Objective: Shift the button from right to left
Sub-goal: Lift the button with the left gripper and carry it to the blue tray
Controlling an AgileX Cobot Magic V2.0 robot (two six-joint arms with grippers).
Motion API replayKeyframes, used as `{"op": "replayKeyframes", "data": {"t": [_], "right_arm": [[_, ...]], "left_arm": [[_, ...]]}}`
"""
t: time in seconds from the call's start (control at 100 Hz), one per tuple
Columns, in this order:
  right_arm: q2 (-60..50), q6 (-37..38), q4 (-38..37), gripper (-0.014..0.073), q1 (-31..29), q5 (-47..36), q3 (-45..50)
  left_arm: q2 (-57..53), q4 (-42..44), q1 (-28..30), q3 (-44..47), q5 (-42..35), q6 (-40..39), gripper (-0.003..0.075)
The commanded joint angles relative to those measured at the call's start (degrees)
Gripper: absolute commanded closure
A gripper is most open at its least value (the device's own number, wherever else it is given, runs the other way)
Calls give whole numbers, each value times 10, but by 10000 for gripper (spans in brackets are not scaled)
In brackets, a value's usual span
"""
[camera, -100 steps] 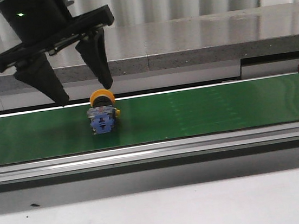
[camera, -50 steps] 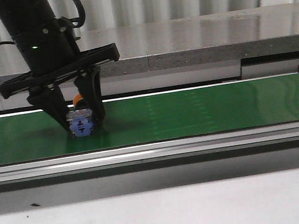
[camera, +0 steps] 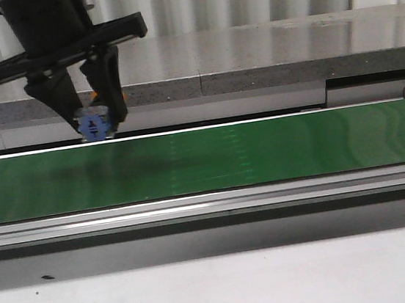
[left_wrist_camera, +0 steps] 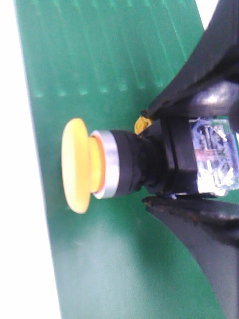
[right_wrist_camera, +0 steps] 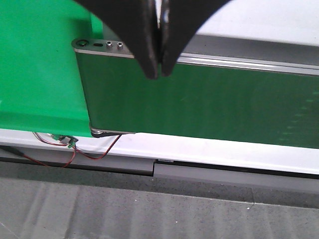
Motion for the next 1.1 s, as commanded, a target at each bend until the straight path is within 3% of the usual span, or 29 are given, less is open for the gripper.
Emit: {"op": "replayKeyframes", "data": {"t": [0.0,0.32,0.65,0.86,1.09], "right_arm": [[4,-6,-4,662,1,-47,-13],[4,-6,-4,662,1,-47,-13],[4,-6,-4,662,1,-47,-13],[4,-6,-4,662,1,-47,-13],[4,-6,-4,662,1,-47,-13]], "left_arm": [[-37,18,21,-25,16,1,741],[-42,31,143,-26,85,108,741],[-42,35,292,-26,85,241,741],[-40,70,381,-20,85,276,741],[-15,95,430,-19,79,356,741]]}}
